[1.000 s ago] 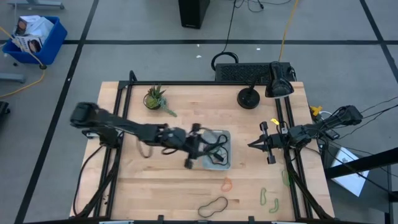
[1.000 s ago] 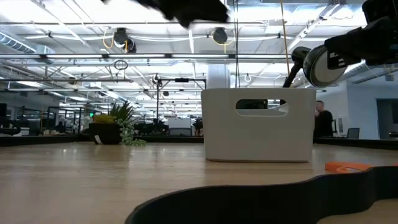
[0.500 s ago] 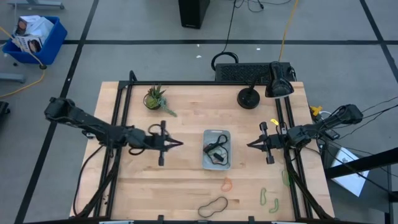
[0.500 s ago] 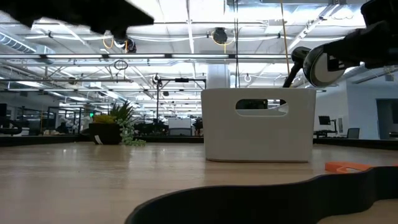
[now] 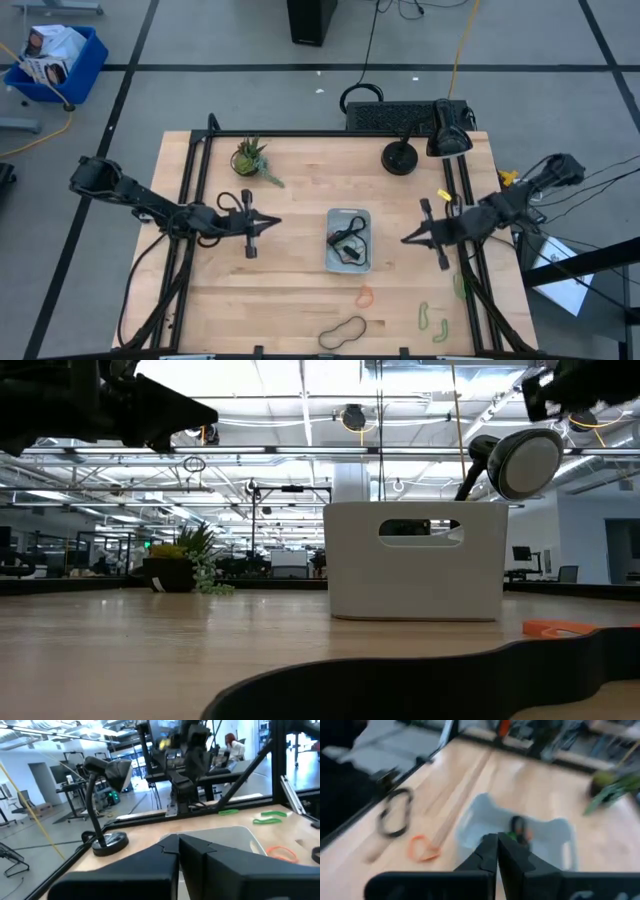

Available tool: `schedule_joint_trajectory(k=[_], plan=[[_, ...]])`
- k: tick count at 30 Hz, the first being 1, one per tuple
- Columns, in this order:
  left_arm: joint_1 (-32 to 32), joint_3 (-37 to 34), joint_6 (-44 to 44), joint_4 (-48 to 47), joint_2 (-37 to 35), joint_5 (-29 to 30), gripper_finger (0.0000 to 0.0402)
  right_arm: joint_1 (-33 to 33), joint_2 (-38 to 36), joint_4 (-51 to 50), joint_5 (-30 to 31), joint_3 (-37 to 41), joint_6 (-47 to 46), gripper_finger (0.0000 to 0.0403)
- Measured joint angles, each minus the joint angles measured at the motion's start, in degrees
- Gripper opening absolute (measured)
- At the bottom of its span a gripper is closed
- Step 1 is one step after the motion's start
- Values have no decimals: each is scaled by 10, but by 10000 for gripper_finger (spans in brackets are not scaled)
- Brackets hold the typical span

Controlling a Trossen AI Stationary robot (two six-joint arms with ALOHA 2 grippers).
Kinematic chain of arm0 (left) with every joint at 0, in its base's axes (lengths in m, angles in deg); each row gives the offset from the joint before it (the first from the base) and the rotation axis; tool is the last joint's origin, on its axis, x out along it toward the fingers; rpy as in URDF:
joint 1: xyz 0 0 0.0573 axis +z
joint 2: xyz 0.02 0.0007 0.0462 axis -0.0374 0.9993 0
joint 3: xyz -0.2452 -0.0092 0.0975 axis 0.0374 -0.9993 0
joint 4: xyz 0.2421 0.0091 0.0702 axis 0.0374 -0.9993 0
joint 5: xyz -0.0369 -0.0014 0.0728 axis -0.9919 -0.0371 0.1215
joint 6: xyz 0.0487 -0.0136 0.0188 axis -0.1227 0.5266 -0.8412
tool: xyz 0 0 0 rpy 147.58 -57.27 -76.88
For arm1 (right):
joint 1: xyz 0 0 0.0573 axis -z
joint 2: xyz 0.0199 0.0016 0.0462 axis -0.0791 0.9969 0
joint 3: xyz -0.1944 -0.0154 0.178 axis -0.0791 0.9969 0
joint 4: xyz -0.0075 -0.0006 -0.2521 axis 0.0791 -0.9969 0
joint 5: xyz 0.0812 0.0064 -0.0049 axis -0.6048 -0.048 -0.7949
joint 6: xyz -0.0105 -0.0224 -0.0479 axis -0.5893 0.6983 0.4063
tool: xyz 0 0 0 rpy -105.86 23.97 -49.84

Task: Pick and place rubber bands into bin
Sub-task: Put the black rubber band into the white bin

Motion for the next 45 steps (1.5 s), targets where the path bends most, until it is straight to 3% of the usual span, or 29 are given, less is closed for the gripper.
schedule_joint_trajectory(k=[5, 9, 16, 22, 30, 38, 45], plan=[[0, 0, 7, -4, 0, 0, 23, -56, 172, -165, -6, -154, -103, 36], [0, 0, 17, -6, 0, 0, 24, -90, 300, -219, -50, -226, -164, 89], [0, 0, 39, 1, 0, 0, 25, -115, 460, -136, -43, -250, -97, 190], [0, 0, 59, 1, 0, -10, 26, -114, 544, 4, -65, -250, -41, 232], [0, 0, 56, -3, 0, -14, 26, -121, 611, 140, -121, -251, -10, 215], [0, 0, 54, -8, 0, -14, 26, -129, 673, 254, -121, -251, 20, 172], [0, 0, 56, -9, 0, -14, 26, -128, 723, 265, -147, -278, 50, 141]])
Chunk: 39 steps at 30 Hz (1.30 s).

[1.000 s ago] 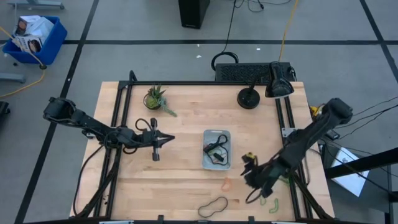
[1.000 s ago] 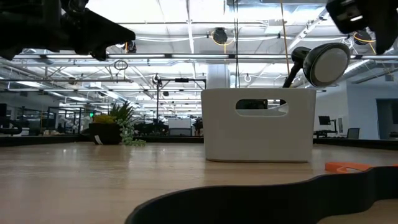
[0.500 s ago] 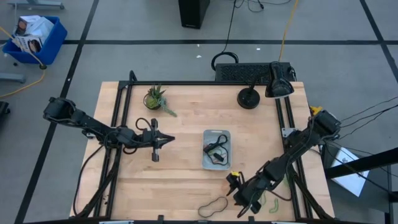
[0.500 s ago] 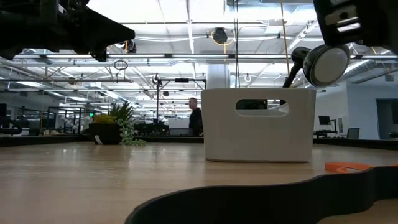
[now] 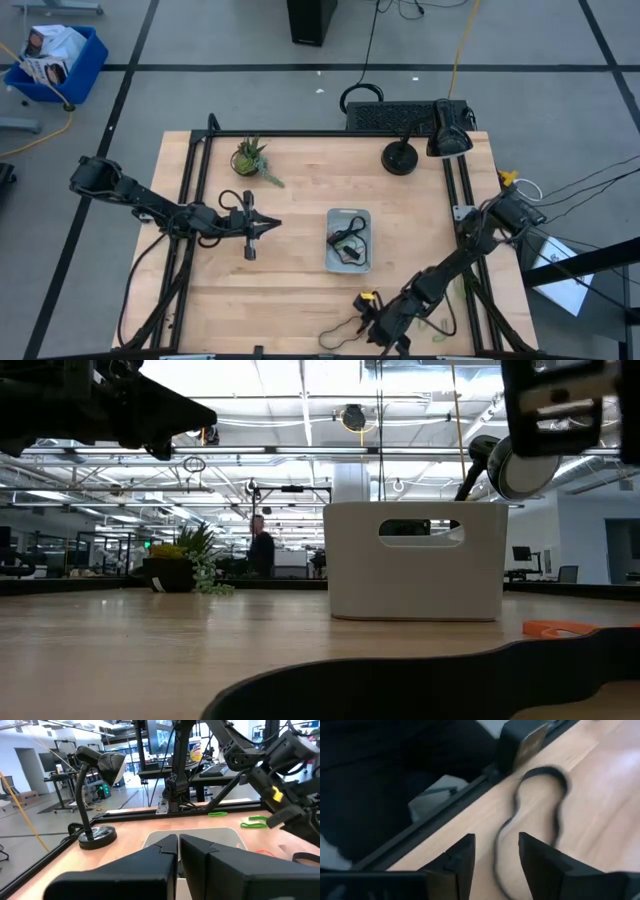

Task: Pick and place rubber bands into bin
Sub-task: Put the black rubber band into the white bin

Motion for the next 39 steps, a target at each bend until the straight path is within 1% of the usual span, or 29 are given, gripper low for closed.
schedule_joint_trajectory(k=[7, 13, 20, 23, 25, 28, 29, 34, 39], plan=[[0, 0, 3, -7, 0, 0, 26, 4, 33, 2, -6, -3, -2, 127], [0, 0, 4, -7, 0, -1, 26, 19, 33, -3, -6, -3, 0, 118], [0, 0, 3, -7, 0, -1, 26, 35, 55, -5, -76, -4, -16, 92], [0, 0, 3, -7, 0, -1, 26, 35, 65, 5, -80, -5, -23, 78], [0, 0, 3, -7, 0, -1, 26, 39, 63, 1, -83, -4, -29, 62], [0, 0, 3, -7, 0, -2, 26, 42, 44, -26, -91, -3, -26, 18], [0, 0, 3, -7, 0, -2, 26, 44, 34, -34, -92, -2, -22, 9], [0, 0, 3, -10, 0, -2, 26, 45, -50, -39, -87, -2, -6, 3], [0, 0, 3, -10, 0, -2, 26, 44, -168, -64, -46, -2, 5, 2]])
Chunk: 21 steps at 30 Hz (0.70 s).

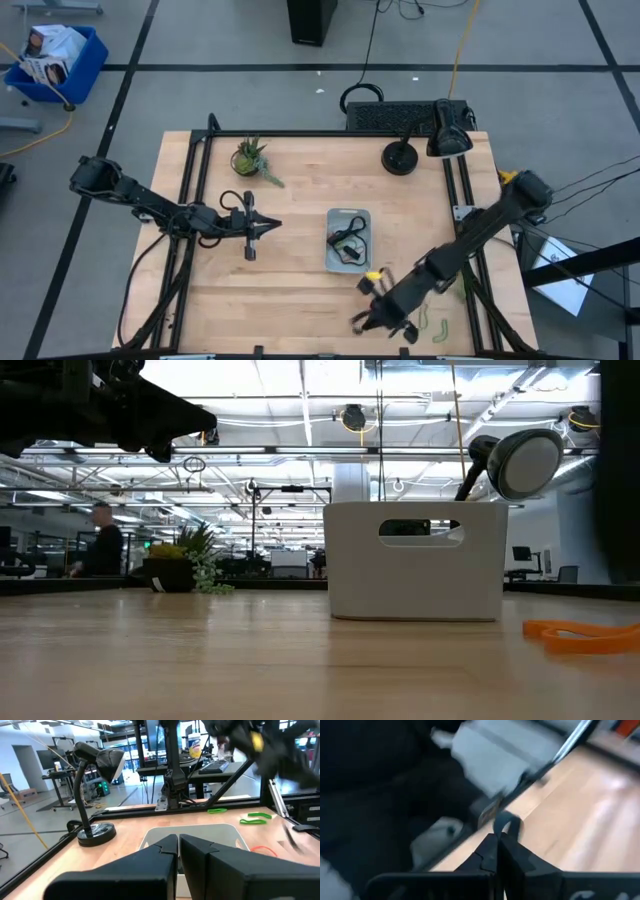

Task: Pick and place rubber bands into bin
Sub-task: Put the black rubber band into the white bin

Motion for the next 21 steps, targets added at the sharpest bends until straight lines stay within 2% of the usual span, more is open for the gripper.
schedule_joint_trajectory(k=[4, 8, 14, 16, 21], plan=[[0, 0, 0, 0, 0, 0, 26, 0, -86, -51, 37, -1, 11, 2], [0, 0, 0, 0, 0, 0, 26, 0, -137, -108, 67, -1, 15, 1], [0, 0, 0, -1, 0, 0, 26, 0, -206, -209, 146, 3, 5, 1], [0, 0, 0, -1, 0, 0, 26, 0, -239, -214, 178, 28, -12, 1], [0, 0, 0, -9, 0, 0, 26, 0, -335, -135, 216, 148, -32, 1]])
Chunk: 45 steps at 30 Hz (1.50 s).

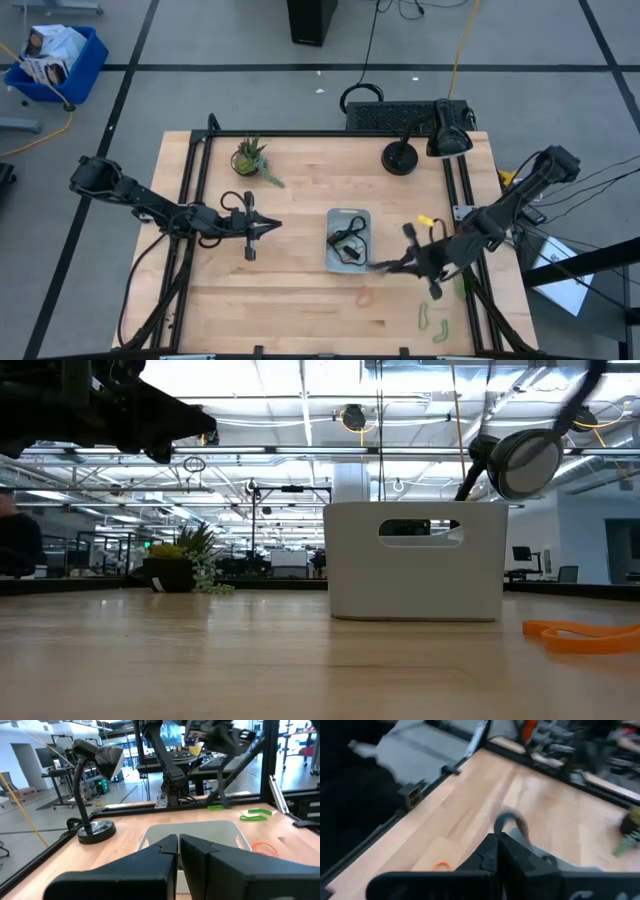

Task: Pick and place rubber bands into bin
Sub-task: Put the black rubber band into the white bin

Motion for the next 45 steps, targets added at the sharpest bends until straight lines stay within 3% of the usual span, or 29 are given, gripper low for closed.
schedule_joint_trajectory(k=[9, 15, 17, 24, 33, 40, 45], plan=[[0, 0, 0, -8, 0, 1, 26, 4, -162, 145, 89, 214, -17, 0], [1, 0, -4, -8, 0, 4, 26, 43, -205, 183, 96, 233, 12, 0], [5, 0, -4, -8, 0, 5, 26, 64, -204, 207, 68, 227, 37, 0], [15, 0, 1, -7, 0, 5, 26, 170, -149, 253, -65, 183, 71, 0], [15, 0, 1, -7, 0, 5, 26, 264, 22, 327, -219, 142, 37, 0], [15, 0, 0, -11, 0, 5, 26, 302, 116, 346, -248, 139, -1, 3], [15, 0, 0, -21, 0, 5, 26, 305, 129, 345, -248, 139, -25, 64]])
